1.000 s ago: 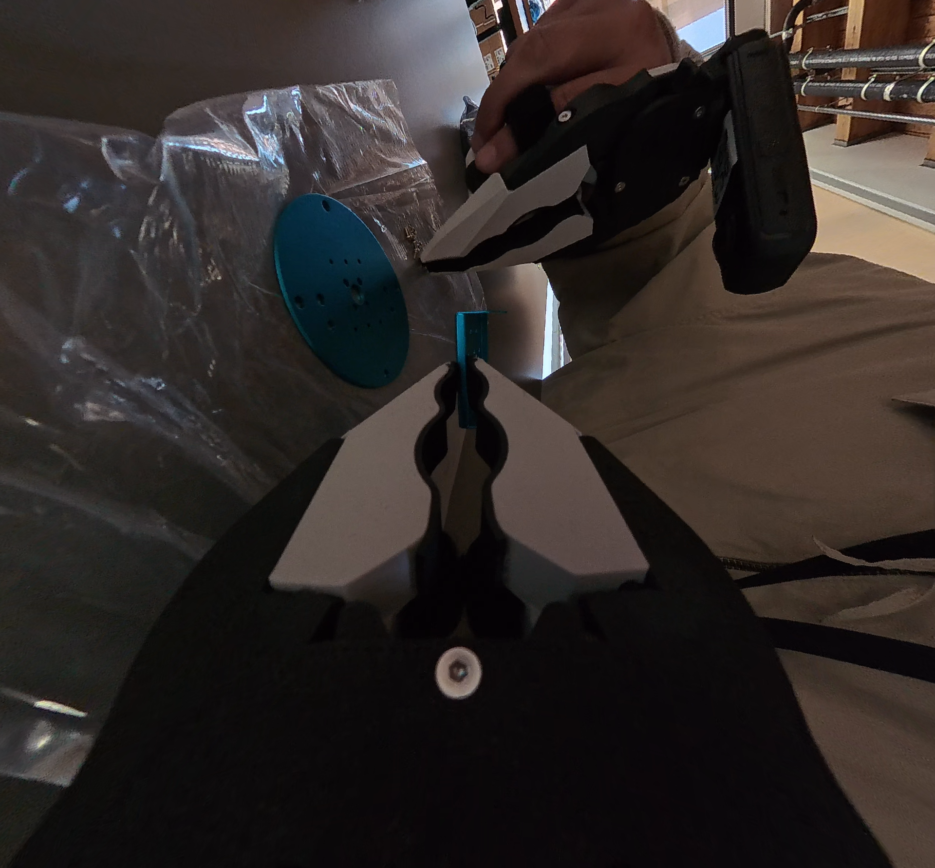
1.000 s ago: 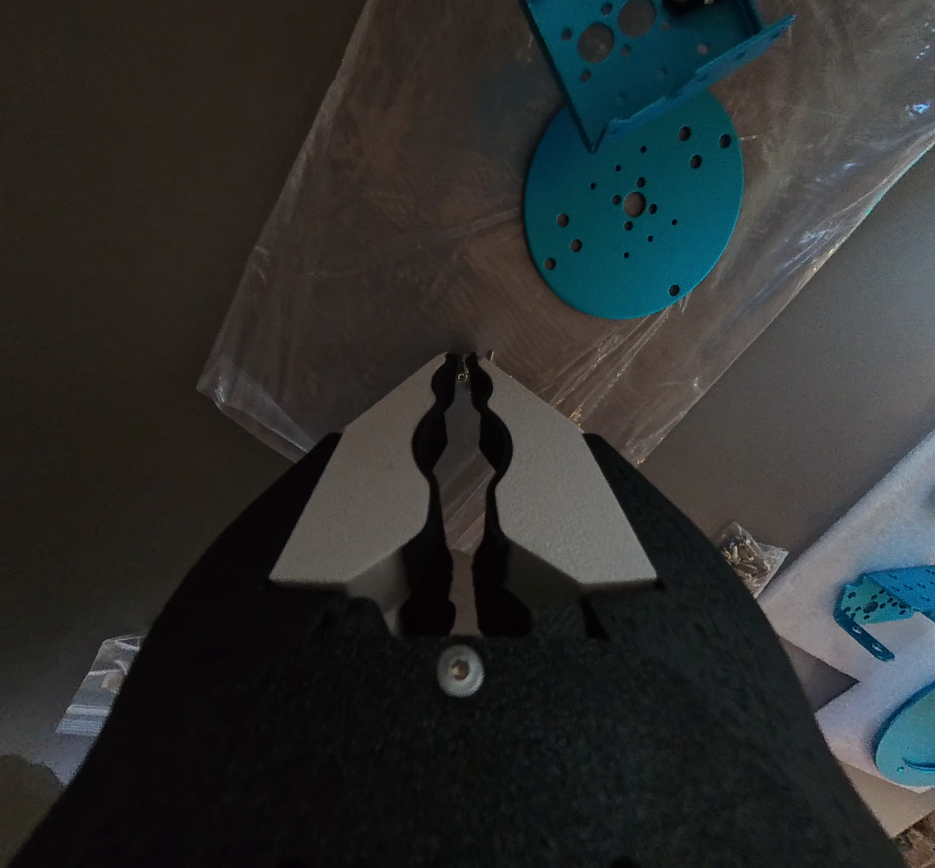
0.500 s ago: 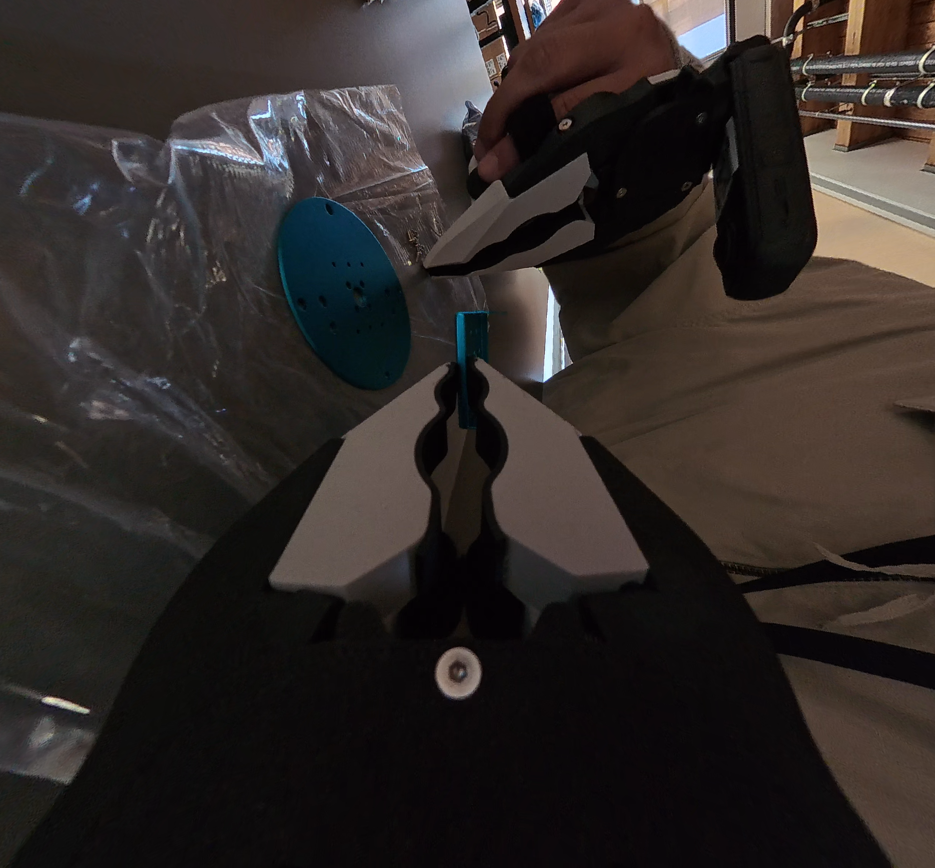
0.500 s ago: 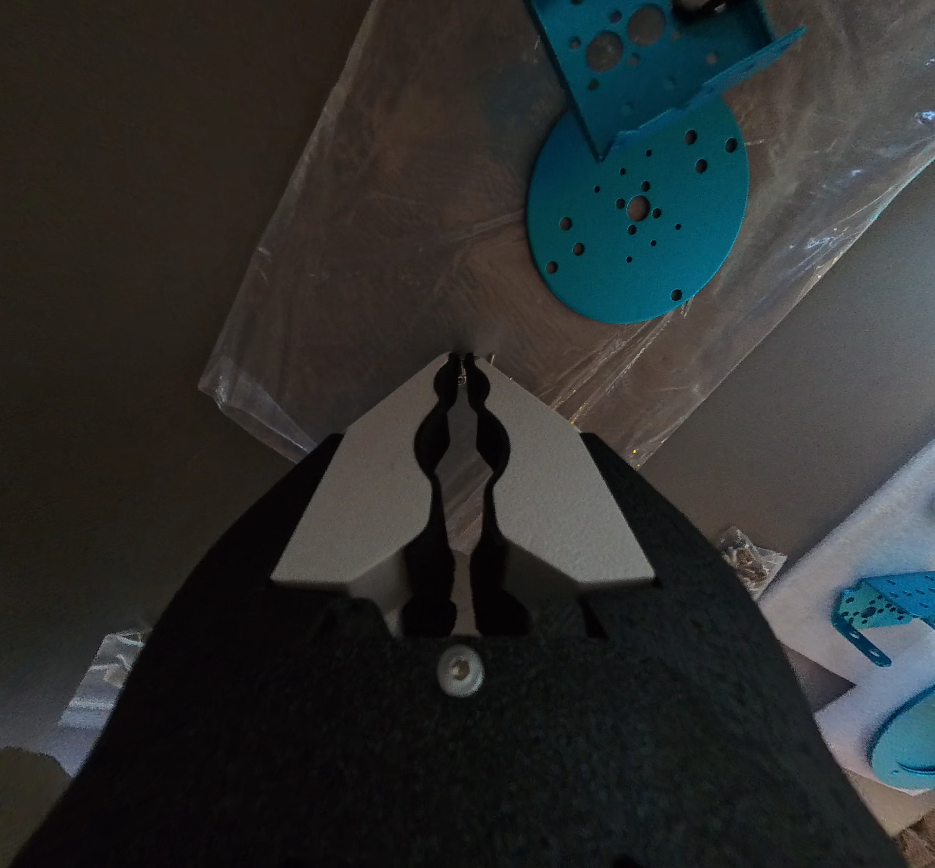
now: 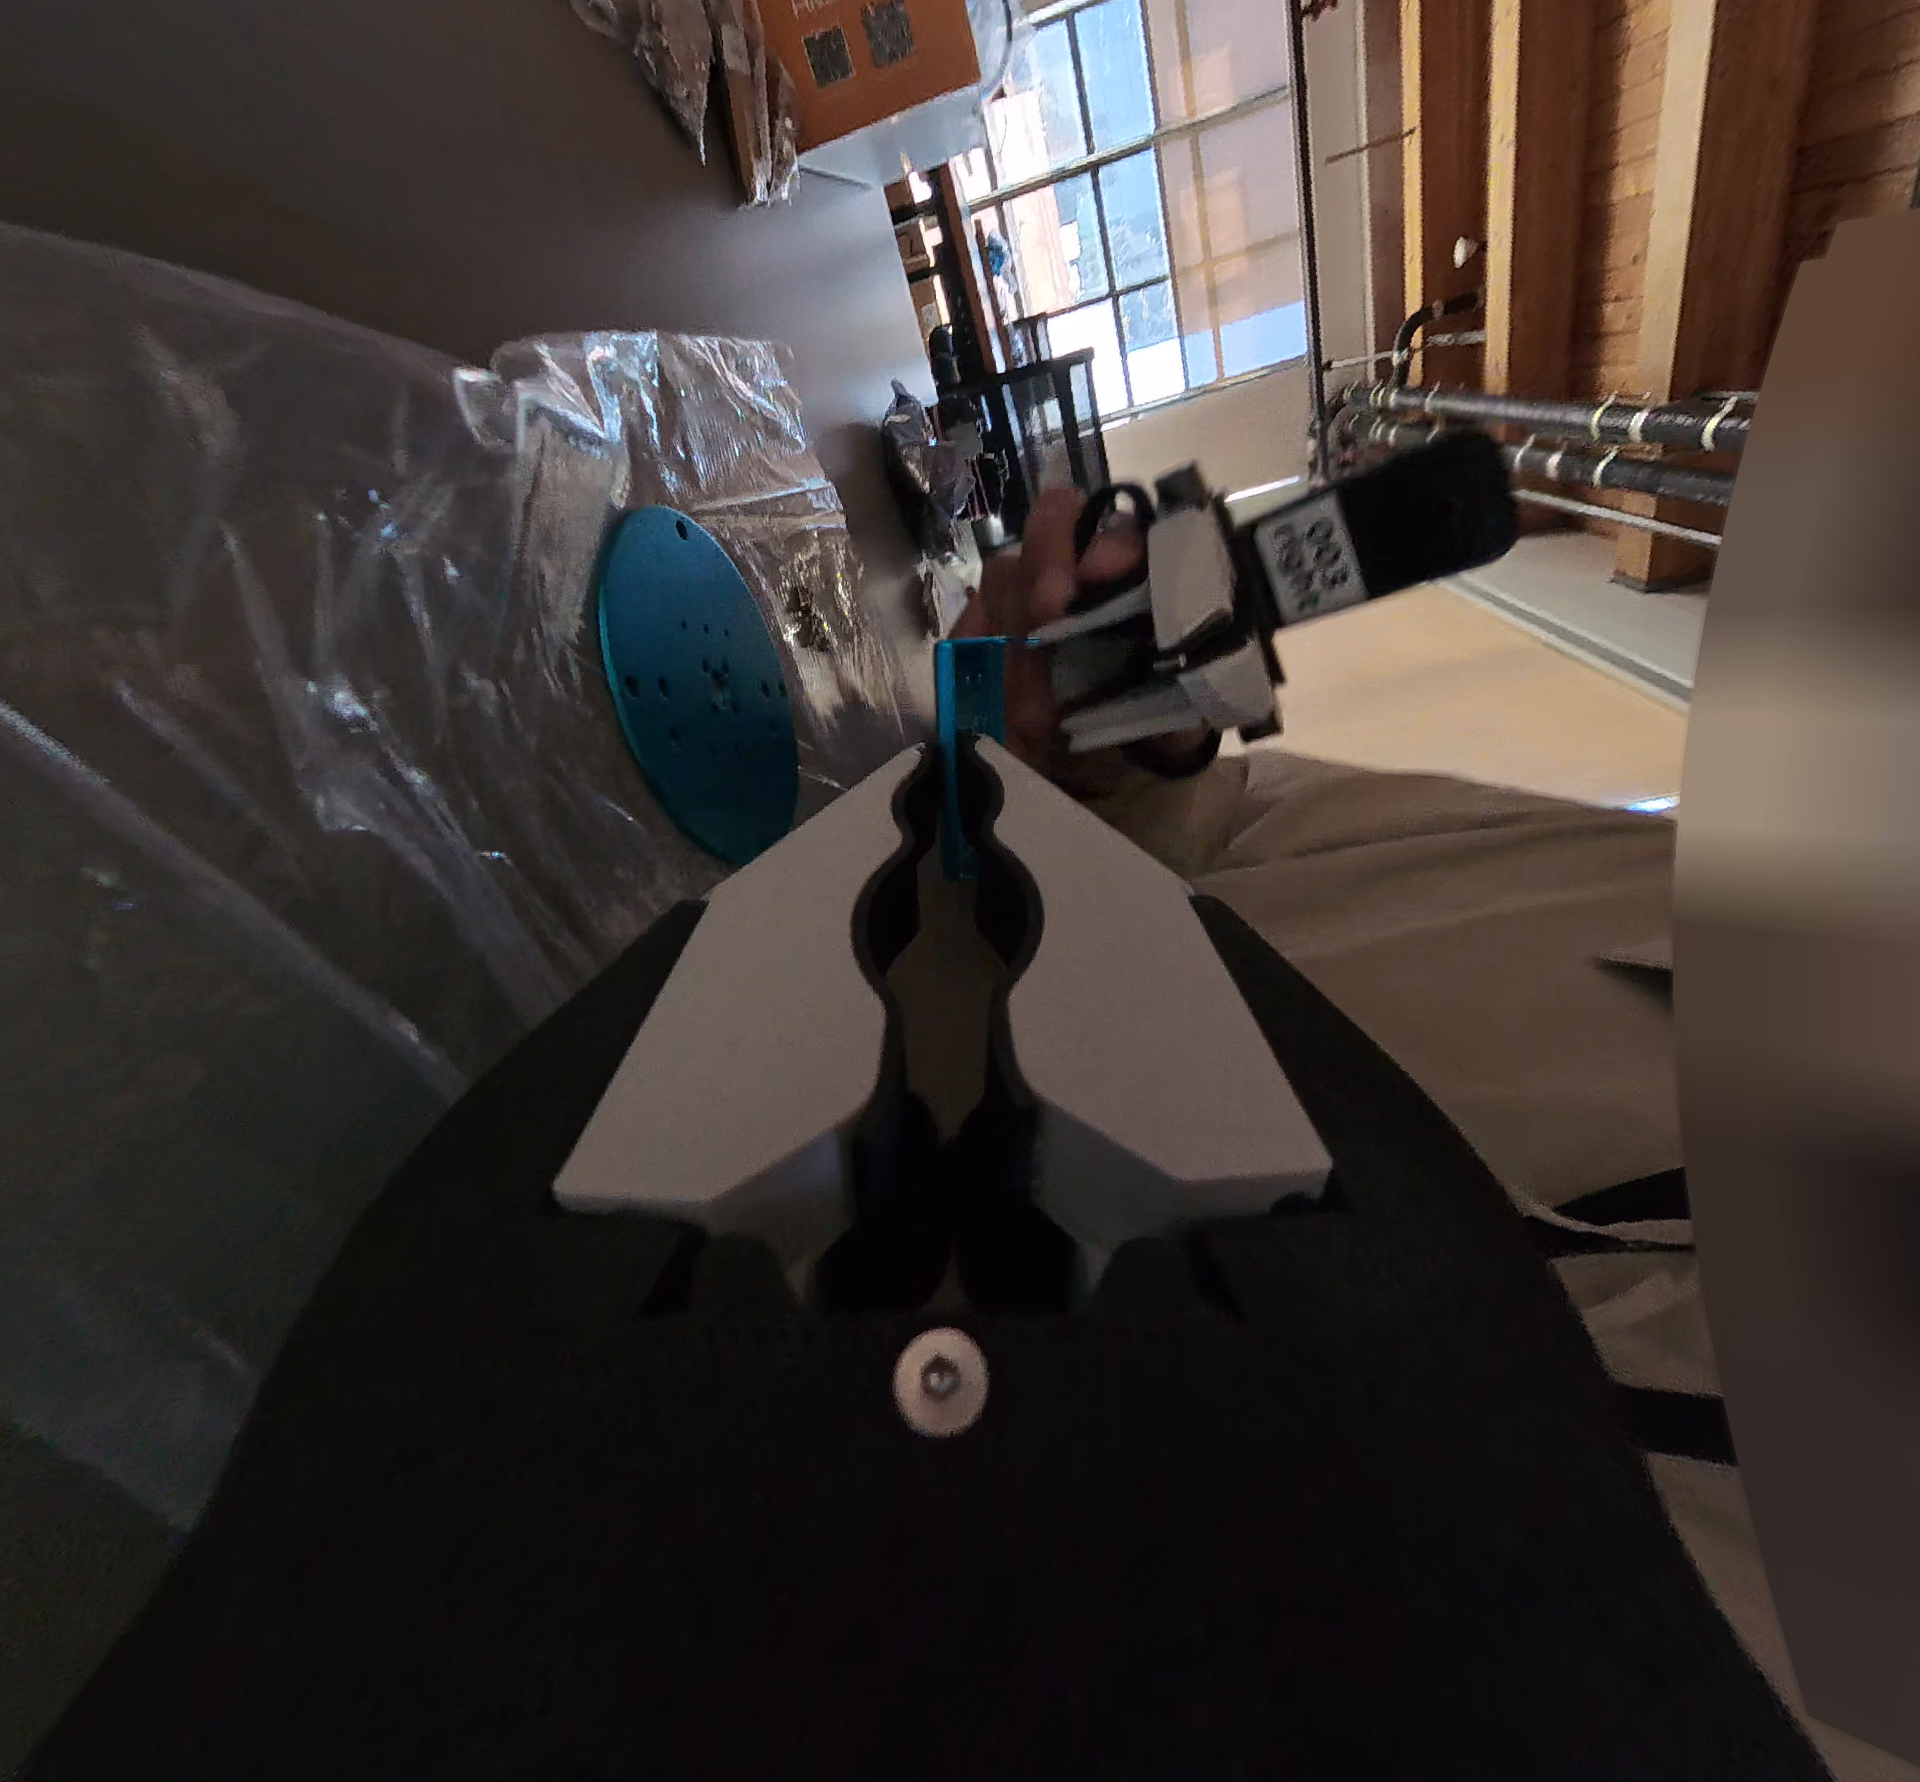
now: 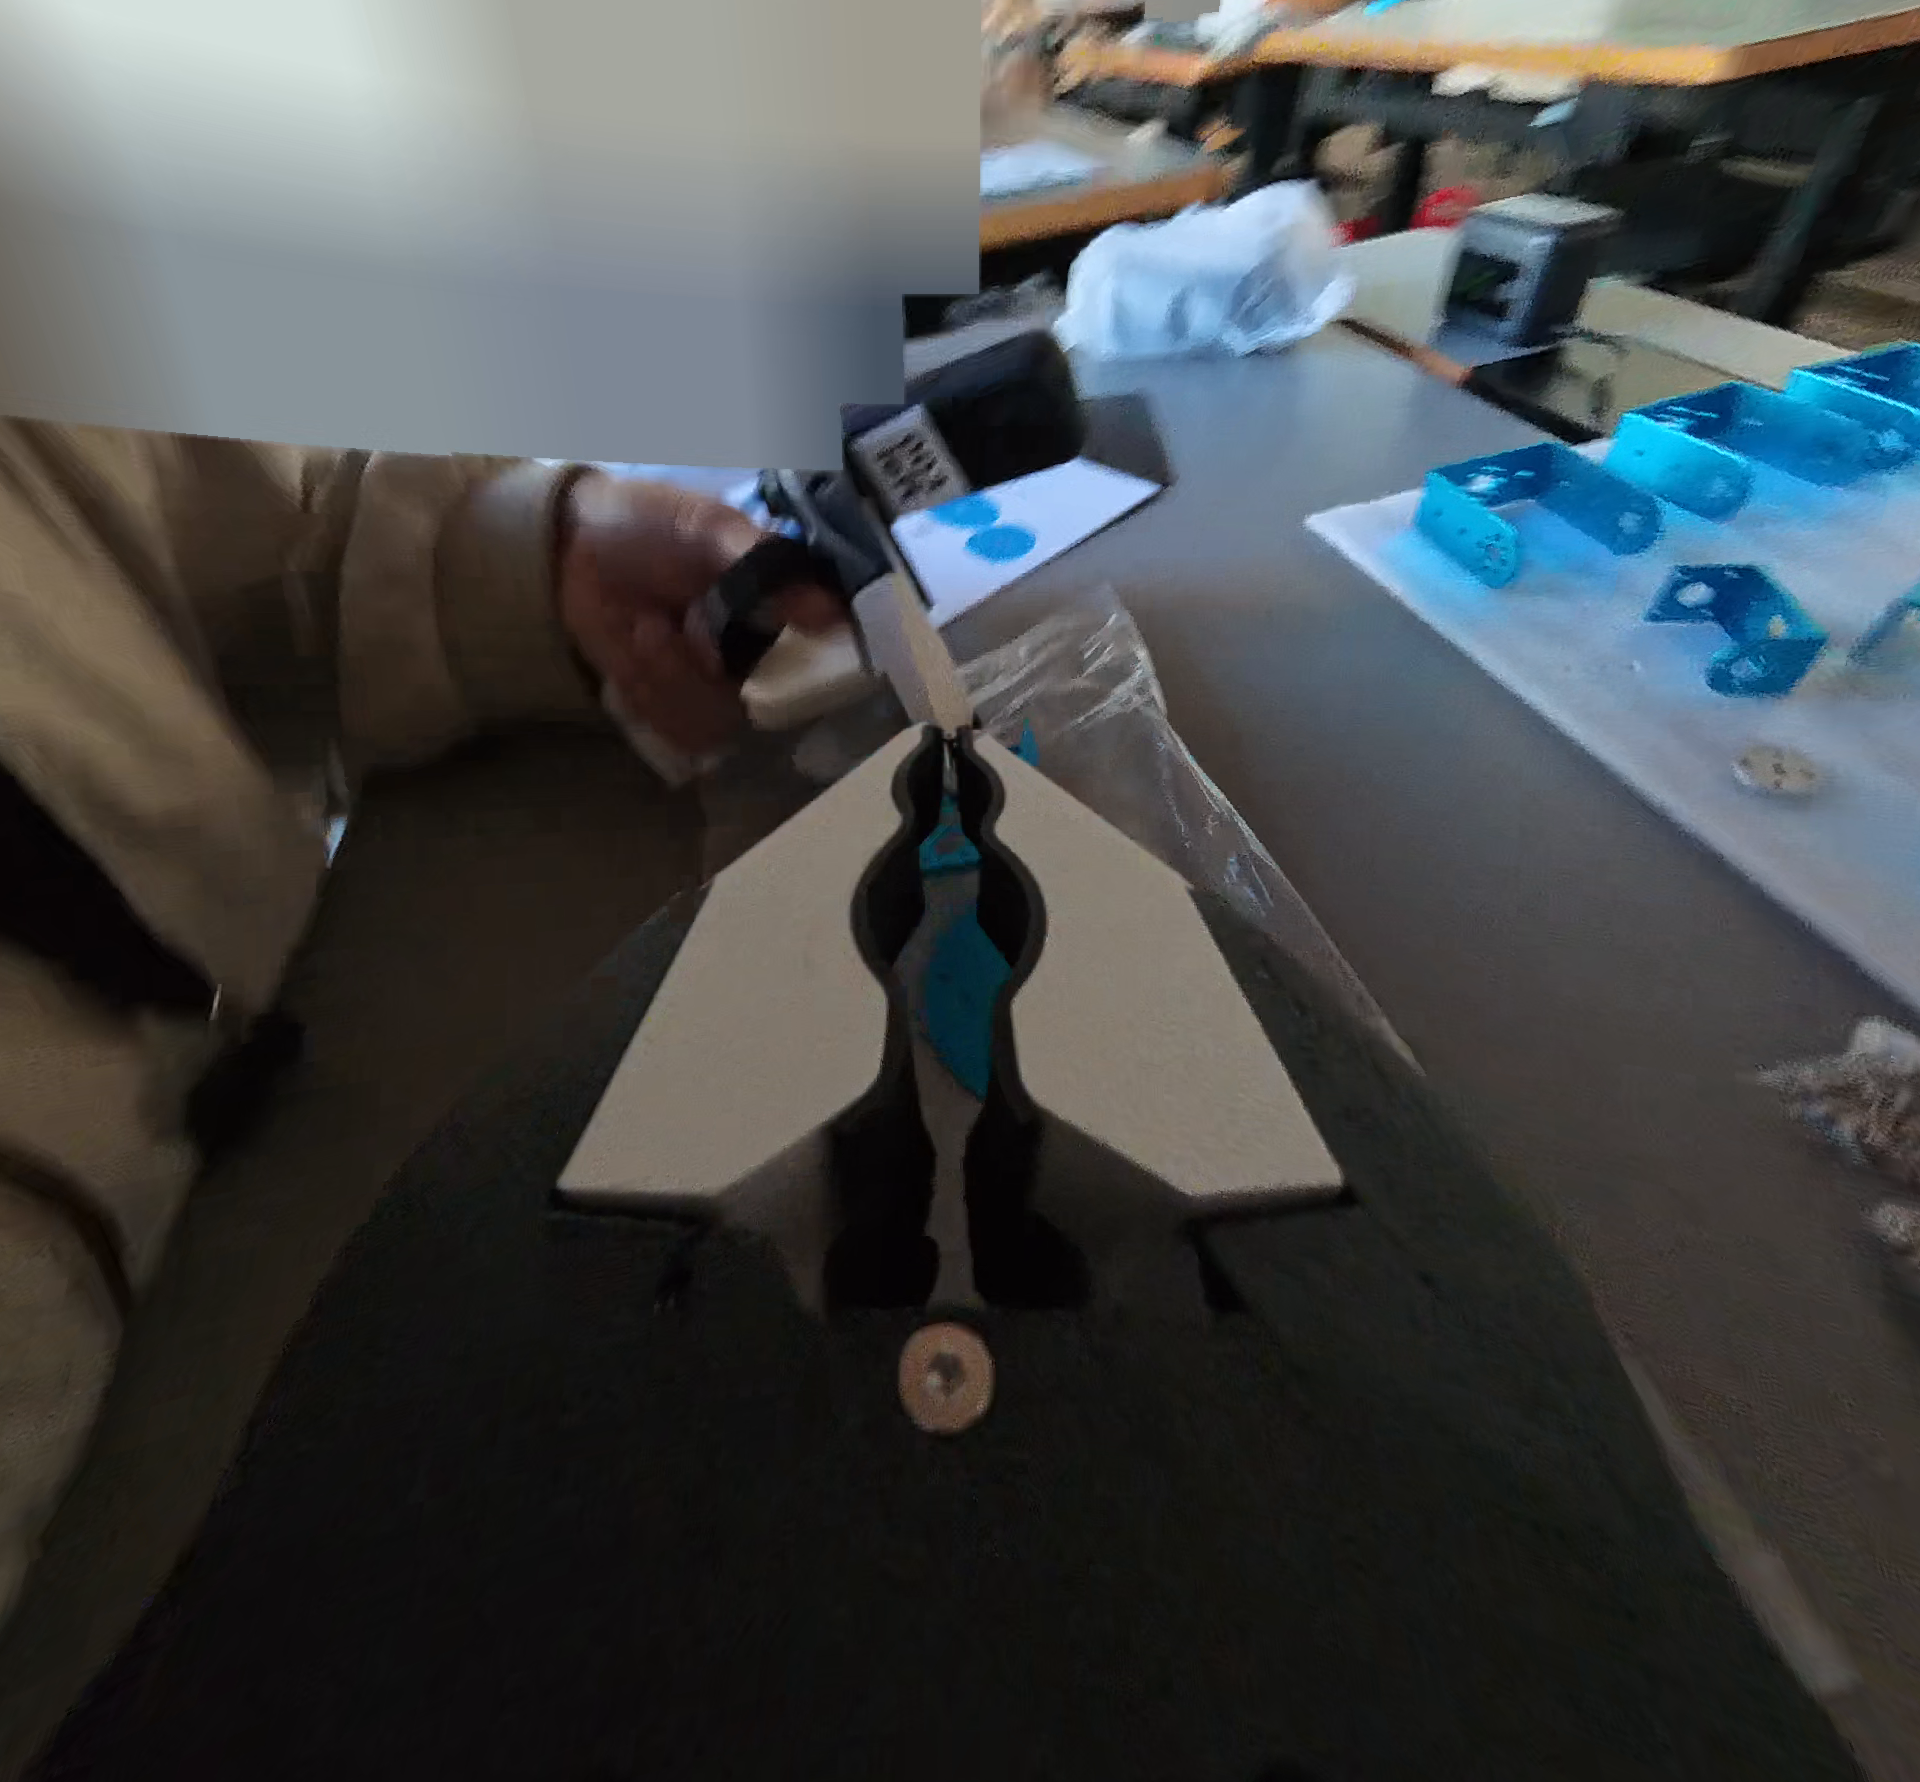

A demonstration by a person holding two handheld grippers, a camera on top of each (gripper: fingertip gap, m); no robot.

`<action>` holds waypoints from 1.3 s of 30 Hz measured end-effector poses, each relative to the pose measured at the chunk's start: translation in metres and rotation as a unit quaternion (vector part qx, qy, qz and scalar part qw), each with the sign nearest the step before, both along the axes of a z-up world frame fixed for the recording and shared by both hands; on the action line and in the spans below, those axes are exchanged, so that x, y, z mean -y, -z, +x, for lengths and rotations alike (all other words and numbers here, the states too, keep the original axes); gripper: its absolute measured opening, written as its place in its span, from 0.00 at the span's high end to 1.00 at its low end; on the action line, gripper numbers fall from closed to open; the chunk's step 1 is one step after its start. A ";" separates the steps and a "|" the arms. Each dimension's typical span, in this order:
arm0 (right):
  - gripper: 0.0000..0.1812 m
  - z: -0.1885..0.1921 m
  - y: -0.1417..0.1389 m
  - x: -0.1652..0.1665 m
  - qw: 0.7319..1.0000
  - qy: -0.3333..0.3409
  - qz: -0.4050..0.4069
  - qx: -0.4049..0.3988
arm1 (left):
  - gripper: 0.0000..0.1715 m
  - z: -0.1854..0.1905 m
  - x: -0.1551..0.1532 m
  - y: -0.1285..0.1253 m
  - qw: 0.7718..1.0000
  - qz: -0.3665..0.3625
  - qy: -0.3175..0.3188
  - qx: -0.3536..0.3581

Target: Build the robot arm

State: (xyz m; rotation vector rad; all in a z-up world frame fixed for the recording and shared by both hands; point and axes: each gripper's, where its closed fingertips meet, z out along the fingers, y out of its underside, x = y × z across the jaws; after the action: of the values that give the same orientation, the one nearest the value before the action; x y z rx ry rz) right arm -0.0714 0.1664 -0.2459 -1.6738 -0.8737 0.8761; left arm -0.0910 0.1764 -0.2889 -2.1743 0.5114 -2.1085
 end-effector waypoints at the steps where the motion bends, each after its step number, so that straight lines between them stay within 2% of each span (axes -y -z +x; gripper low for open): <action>1: 0.99 -0.003 -0.002 0.000 0.999 0.030 -0.002 -0.025 | 0.99 0.000 -0.002 -0.001 1.000 -0.006 -0.006 0.004; 5: 1.00 -0.019 -0.001 0.008 0.997 0.070 0.013 -0.041 | 0.99 0.003 0.002 -0.006 1.000 -0.014 -0.009 0.015; 18: 1.00 -0.028 0.032 0.022 0.998 0.043 -0.038 0.021 | 0.99 0.006 0.019 -0.009 0.999 0.027 0.025 -0.002; 39: 0.99 -0.026 0.045 0.023 0.996 0.022 -0.041 0.073 | 0.99 0.005 0.019 0.000 0.999 0.025 0.026 -0.019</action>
State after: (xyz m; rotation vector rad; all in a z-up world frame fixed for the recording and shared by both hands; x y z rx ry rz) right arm -0.0976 0.1432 -0.2913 -1.8390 -0.9054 0.7754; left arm -0.0857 0.1569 -0.2887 -2.2009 0.6239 -2.0585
